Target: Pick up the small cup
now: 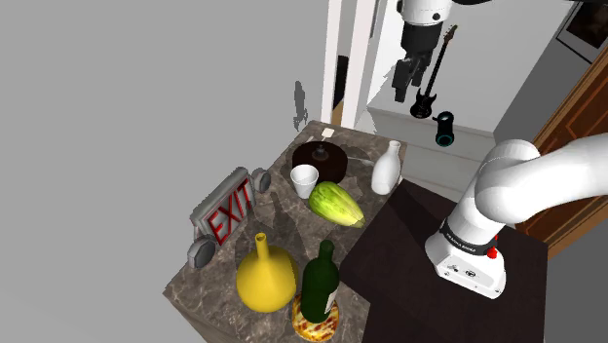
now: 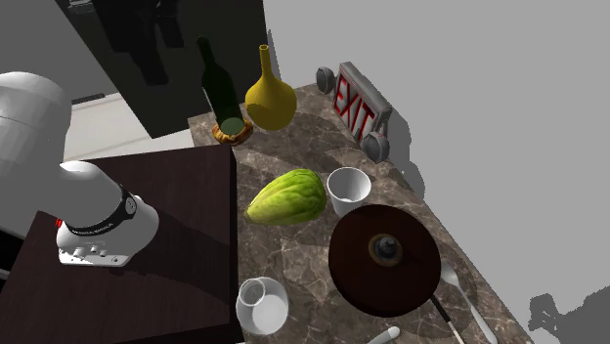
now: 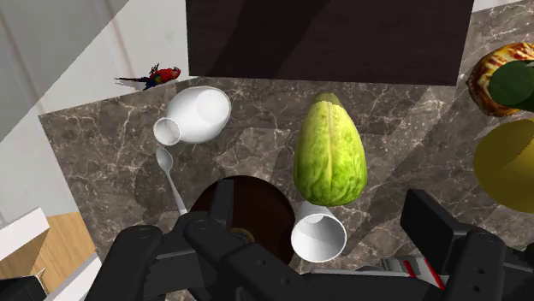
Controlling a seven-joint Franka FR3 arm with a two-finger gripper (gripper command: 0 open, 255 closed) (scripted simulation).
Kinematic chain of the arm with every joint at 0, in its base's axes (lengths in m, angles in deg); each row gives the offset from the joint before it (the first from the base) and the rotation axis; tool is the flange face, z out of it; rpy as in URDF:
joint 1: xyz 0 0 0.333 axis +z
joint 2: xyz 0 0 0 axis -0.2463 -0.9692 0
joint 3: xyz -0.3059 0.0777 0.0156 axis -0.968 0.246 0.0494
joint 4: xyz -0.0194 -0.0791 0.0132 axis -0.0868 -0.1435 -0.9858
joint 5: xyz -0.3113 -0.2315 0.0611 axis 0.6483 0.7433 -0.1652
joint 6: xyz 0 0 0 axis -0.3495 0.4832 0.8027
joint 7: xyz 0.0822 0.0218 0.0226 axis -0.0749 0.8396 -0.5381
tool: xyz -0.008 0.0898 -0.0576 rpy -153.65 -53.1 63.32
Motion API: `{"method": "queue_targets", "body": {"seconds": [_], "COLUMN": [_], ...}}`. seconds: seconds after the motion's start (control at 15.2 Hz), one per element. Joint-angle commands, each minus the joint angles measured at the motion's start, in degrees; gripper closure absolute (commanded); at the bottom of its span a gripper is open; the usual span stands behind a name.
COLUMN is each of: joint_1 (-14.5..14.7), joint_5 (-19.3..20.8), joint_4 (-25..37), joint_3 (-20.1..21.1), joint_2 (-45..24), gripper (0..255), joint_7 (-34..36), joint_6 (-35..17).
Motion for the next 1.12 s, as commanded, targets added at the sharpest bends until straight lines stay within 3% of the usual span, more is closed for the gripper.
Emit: {"method": "queue_targets", "body": {"seconds": [0.0,0.53,1.06], "joint_1": [0.00,-0.12,0.28], "joint_5": [0.00,-0.65,-2.32], "joint_4": [0.00,-8.67,-11.96], "joint_3": [0.00,-3.29,-6.35], "joint_2": [0.00,-7.32,-20.48], "gripper": [0,0,0], "joint_7": [0.00,-0.92,-2.86], "joint_6": [0.00,-17.60,-35.52]}}
